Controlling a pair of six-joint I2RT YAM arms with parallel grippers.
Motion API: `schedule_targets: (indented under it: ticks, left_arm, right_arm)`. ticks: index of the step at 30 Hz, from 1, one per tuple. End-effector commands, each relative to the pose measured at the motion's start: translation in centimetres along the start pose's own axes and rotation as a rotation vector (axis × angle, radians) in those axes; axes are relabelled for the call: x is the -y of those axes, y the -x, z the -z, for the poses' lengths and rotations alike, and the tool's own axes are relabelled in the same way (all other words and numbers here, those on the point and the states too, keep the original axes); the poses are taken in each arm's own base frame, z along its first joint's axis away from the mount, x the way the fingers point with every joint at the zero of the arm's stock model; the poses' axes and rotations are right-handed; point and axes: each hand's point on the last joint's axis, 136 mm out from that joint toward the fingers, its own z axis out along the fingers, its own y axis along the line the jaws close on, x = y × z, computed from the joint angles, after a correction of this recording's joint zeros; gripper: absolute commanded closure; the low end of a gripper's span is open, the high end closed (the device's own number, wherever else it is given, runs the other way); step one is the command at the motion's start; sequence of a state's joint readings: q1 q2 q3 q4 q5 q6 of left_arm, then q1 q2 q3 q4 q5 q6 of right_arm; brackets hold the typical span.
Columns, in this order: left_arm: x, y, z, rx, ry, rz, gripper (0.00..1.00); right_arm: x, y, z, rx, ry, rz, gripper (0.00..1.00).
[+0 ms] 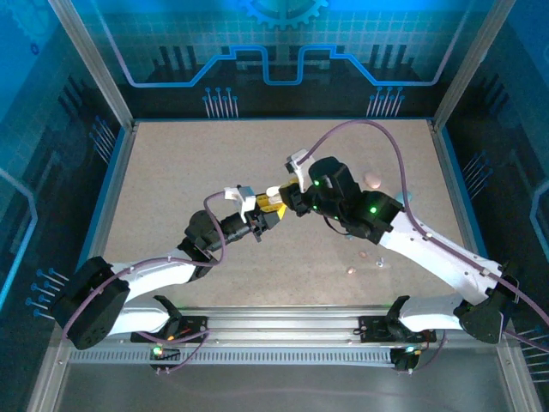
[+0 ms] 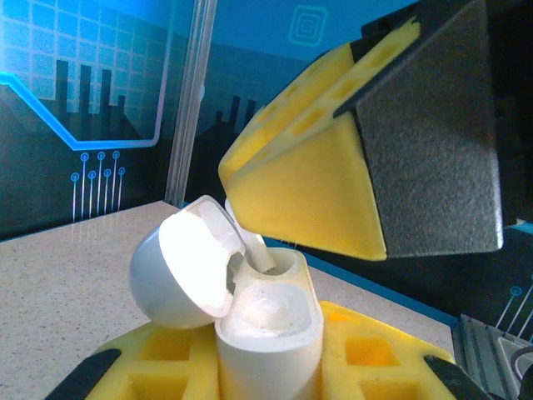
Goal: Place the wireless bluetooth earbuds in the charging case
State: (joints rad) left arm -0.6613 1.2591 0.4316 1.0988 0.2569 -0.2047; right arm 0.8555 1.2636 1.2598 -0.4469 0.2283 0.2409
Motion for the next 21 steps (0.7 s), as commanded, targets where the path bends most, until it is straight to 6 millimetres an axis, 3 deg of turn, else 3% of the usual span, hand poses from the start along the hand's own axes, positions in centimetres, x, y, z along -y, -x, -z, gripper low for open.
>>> schedule_targets:
  ticks: [1, 14, 18, 21]
  left_arm:
    - [0.6, 2.8, -0.4, 0.089, -0.010, -0.015, 0.85]
    - [0.5, 3.2, -0.1, 0.109, -0.001, -0.036, 0.85]
    - [0.7, 3.2, 0.0, 0.114, -0.005, -0.056, 0.85]
    - [0.9, 2.9, 0.2, 0.103, -0.016, -0.080, 0.85]
  right_arm:
    - [-0.8, -0.7, -0.2, -0.011, 0.025, 0.033, 0.73]
    - [-2.9, -2.8, -0.4, -0.108, 0.149, 0.051, 0.67]
    - [-2.7, -2.4, -0.3, -0.099, 0.141, 0.025, 0.60]
    - [-2.6, -1.3, 0.2, -0.077, 0.154, -0.022, 0.49]
